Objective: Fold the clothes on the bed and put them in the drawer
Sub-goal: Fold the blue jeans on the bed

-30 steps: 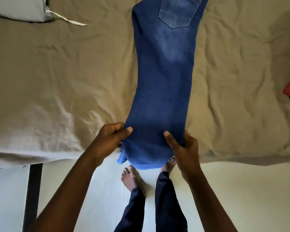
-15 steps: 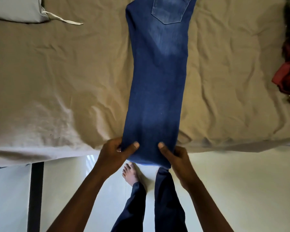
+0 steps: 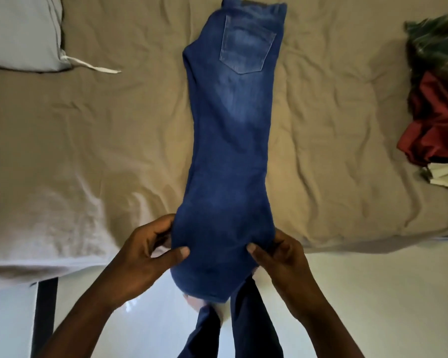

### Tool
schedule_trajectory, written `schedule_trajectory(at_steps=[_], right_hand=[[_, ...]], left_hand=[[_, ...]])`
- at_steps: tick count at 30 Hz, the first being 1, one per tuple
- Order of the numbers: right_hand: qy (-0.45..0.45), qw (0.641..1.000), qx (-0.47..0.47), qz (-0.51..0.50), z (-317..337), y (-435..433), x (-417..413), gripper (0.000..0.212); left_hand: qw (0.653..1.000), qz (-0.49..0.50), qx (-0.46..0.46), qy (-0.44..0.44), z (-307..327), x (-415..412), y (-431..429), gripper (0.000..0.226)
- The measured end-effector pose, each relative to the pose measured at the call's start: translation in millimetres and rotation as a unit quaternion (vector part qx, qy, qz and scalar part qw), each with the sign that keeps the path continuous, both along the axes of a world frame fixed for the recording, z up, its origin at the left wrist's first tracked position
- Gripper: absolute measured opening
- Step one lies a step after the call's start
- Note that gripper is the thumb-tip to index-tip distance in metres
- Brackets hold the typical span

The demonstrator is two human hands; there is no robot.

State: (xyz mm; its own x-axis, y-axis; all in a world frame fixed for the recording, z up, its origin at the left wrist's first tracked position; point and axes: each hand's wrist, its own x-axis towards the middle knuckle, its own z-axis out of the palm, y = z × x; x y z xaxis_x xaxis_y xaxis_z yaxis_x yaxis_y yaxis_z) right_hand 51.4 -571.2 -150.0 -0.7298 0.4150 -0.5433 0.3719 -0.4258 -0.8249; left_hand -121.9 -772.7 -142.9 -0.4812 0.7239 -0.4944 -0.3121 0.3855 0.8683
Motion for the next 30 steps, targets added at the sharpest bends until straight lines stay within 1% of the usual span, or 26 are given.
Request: schedule_trajectory(at_steps=[2,5,7,10,13,15,17,19,20,22,23,24,25,26,27,29,30], right_hand=[[0.013,1.000,0.012,-0.025,12,18,-21,0.019],[0.040,0.997,0.033,-0.055,20,65,-72,0.026],[0.035,0.997,0.036,-0.064,17,98,-110,0.038],[0.011,0.997,0.031,-0.072,-4,155,-174,0.056],[-0.003,0.994,0.081,-0.076,-35,206,-233,0.061],[-0.027,0.992,0.108,-0.066,-67,233,-263,0.066],[-0.069,0.986,0.147,-0.032,-93,246,-279,0.079],[-0.103,0.973,0.208,0.011,-111,250,-285,0.082],[-0.111,0.964,0.242,0.014,-116,248,-285,0.080],[-0.138,0.942,0.305,-0.020,-119,235,-276,0.078],[-0.172,0.933,0.316,-0.037,-118,227,-270,0.082],[-0.211,0.926,0.309,-0.053,-119,217,-262,0.089],[-0.244,0.926,0.283,-0.060,-118,207,-254,0.097],[-0.262,0.929,0.253,-0.060,-119,198,-246,0.101],[-0.272,0.933,0.229,-0.051,-120,190,-238,0.098],[-0.274,0.945,0.175,-0.036,-119,183,-228,0.083],[-0.269,0.952,0.139,-0.036,-117,184,-226,0.074]], left_hand=[[0.998,0.039,0.015,0.051,10,-17,25,0.044],[0.984,0.130,0.029,0.117,15,-58,79,0.047],[0.979,0.160,0.022,0.127,8,-88,114,0.049],[0.979,0.178,0.008,0.097,-15,-141,173,0.058],[0.977,0.175,-0.016,0.119,-48,-192,228,0.070],[0.980,0.135,-0.043,0.138,-79,-221,256,0.081],[0.982,0.085,-0.093,0.138,-107,-236,268,0.089],[0.967,0.068,-0.167,0.180,-127,-240,272,0.090],[0.955,0.081,-0.193,0.211,-132,-237,272,0.086],[0.922,0.137,-0.229,0.280,-134,-221,266,0.079],[0.901,0.165,-0.258,0.308,-132,-210,262,0.077],[0.882,0.190,-0.296,0.313,-131,-198,256,0.076],[0.875,0.206,-0.331,0.285,-131,-186,247,0.077],[0.878,0.213,-0.360,0.234,-130,-176,240,0.077],[0.887,0.210,-0.373,0.172,-129,-169,233,0.074],[0.910,0.197,-0.358,0.066,-123,-164,226,0.060],[0.919,0.190,-0.344,0.032,-116,-167,225,0.052]])
